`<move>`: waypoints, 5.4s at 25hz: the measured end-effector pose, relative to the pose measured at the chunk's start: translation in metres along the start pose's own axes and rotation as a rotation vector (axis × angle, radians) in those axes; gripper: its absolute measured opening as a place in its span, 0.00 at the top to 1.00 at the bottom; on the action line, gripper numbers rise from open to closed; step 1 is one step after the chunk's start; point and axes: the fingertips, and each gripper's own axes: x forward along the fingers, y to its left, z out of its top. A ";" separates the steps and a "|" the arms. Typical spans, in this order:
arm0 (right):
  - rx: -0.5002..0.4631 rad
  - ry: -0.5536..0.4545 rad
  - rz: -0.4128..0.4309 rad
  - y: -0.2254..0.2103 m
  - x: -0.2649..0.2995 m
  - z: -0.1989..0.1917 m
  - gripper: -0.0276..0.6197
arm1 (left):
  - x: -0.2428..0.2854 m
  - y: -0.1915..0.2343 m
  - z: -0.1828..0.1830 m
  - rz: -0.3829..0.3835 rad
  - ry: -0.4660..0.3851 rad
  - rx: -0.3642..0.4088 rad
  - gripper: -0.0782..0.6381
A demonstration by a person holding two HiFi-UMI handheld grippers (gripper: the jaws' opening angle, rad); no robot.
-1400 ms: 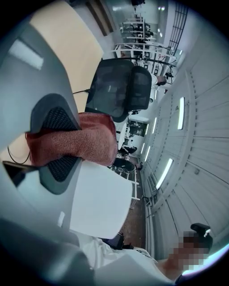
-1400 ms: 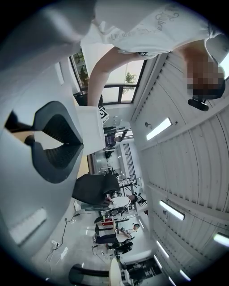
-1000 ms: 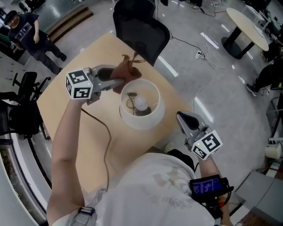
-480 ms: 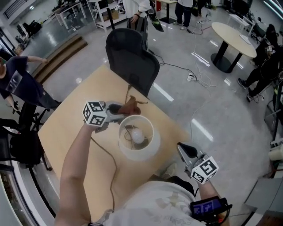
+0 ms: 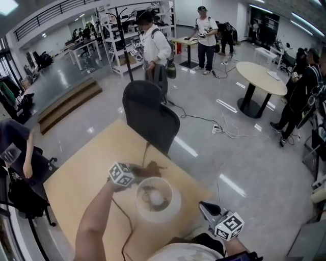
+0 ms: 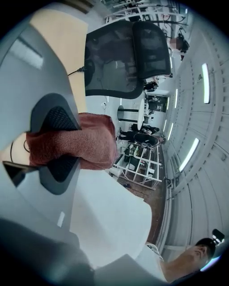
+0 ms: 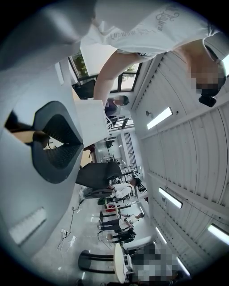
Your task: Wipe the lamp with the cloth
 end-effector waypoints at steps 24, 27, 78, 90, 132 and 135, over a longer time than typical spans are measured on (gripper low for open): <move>0.035 -0.006 -0.024 -0.020 0.010 0.000 0.94 | -0.042 -0.042 0.093 -0.215 0.004 0.222 0.68; 0.053 -0.003 -0.065 -0.030 0.002 -0.002 0.94 | -0.014 -0.029 0.073 -0.228 0.073 0.204 0.68; 0.210 -0.151 0.032 -0.196 -0.052 0.003 0.94 | 0.045 -0.032 0.139 0.118 0.697 0.444 0.68; 0.223 -0.150 0.322 -0.163 0.017 0.012 0.94 | -0.040 -0.123 0.209 0.556 0.583 0.162 0.69; 0.223 -0.022 0.667 -0.166 0.053 0.009 0.94 | 0.031 -0.192 0.130 1.122 0.407 -0.309 0.69; 0.227 -0.018 0.694 -0.150 0.057 0.007 0.94 | -0.003 -0.202 0.137 1.237 0.291 -0.333 0.69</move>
